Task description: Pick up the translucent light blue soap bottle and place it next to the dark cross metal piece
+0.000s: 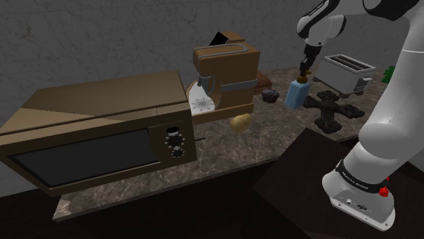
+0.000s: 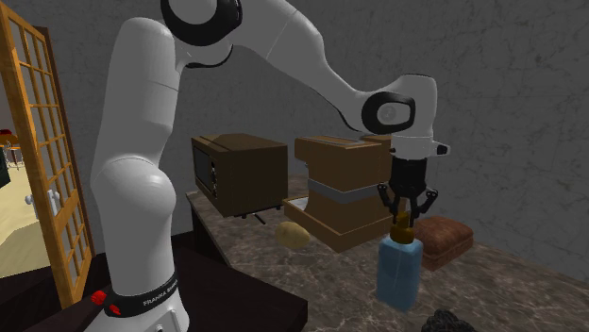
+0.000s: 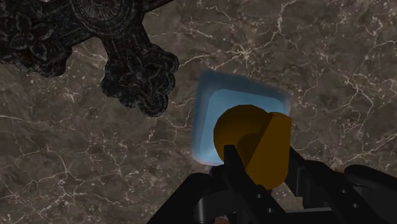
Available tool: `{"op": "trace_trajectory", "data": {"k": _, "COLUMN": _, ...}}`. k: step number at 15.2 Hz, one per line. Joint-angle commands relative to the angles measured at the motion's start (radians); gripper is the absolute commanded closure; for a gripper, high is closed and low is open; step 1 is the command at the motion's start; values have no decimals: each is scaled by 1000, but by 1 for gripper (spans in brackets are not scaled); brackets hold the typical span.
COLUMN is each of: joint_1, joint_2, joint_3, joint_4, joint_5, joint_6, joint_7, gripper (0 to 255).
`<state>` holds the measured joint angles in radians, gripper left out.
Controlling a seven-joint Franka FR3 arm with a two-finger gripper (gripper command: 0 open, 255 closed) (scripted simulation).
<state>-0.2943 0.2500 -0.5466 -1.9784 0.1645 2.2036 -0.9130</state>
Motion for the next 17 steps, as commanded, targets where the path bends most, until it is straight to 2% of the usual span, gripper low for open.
{"op": "trace_trajectory", "data": {"k": 1, "joint_1": -2, "joint_2": 12, "joint_3": 4, "joint_4": -13, "joint_5": 10, "joint_6": 24, "joint_7": -6, "gripper": 255}}
{"op": "trace_trajectory", "data": {"k": 10, "joint_1": -4, "joint_2": 20, "joint_3": 6, "joint_4": -17, "joint_5": 16, "joint_6": 35, "joint_7": -10, "gripper": 255}}
{"op": "trace_trajectory", "data": {"k": 11, "joint_1": -4, "joint_2": 20, "joint_3": 6, "joint_4": -17, "joint_5": 16, "joint_6": 35, "joint_7": -10, "gripper": 0}}
{"op": "trace_trajectory", "data": {"k": 16, "joint_1": -4, "joint_2": 20, "joint_3": 6, "joint_4": -17, "joint_5": 16, "joint_6": 35, "joint_7": -10, "gripper": 0}}
{"op": "trace_trajectory", "data": {"k": 17, "joint_1": 1, "joint_2": 0, "joint_3": 0, "joint_4": -6, "joint_5": 1, "joint_6": 7, "joint_7": 0, "gripper": 0}}
